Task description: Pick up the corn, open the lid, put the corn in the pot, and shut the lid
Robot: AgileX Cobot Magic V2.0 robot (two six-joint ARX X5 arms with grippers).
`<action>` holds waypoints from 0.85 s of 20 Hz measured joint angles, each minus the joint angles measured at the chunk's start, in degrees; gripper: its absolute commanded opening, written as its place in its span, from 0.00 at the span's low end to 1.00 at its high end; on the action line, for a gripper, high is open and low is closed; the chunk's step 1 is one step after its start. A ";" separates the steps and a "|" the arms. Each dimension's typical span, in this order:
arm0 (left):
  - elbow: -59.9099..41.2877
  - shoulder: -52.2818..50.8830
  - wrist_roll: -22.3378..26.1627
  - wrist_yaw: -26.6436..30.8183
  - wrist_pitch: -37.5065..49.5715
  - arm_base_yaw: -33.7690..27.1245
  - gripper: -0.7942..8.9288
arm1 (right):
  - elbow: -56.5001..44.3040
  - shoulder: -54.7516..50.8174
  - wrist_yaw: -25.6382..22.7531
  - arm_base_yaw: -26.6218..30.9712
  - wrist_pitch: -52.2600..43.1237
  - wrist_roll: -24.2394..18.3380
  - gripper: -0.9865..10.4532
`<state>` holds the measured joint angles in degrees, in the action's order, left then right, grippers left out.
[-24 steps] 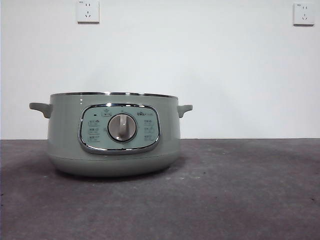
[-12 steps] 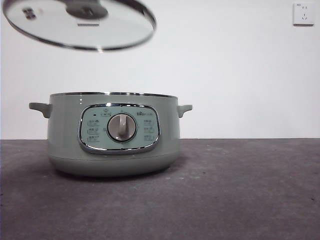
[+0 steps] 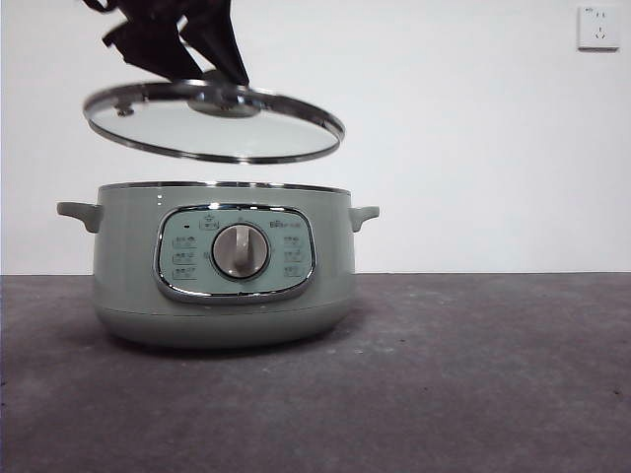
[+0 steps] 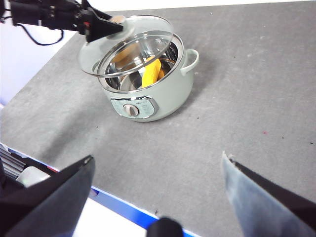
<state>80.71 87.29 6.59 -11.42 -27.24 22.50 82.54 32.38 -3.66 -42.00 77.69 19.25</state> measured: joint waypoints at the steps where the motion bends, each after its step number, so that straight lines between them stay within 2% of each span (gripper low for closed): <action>1: 0.00 0.55 0.00 0.00 0.37 0.00 0.07 | -0.07 0.00 0.00 0.00 0.00 0.07 0.46; 8: 0.00 5.16 0.04 -0.02 0.77 0.00 0.07 | -0.35 0.00 -0.39 0.00 0.00 0.09 0.46; 17: -0.02 5.49 0.50 -0.02 -0.90 0.00 0.07 | -0.39 0.00 -1.90 0.00 0.00 0.04 0.46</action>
<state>80.68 92.77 7.09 -11.44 -28.14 22.50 82.15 32.38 -5.56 -42.00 77.69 19.29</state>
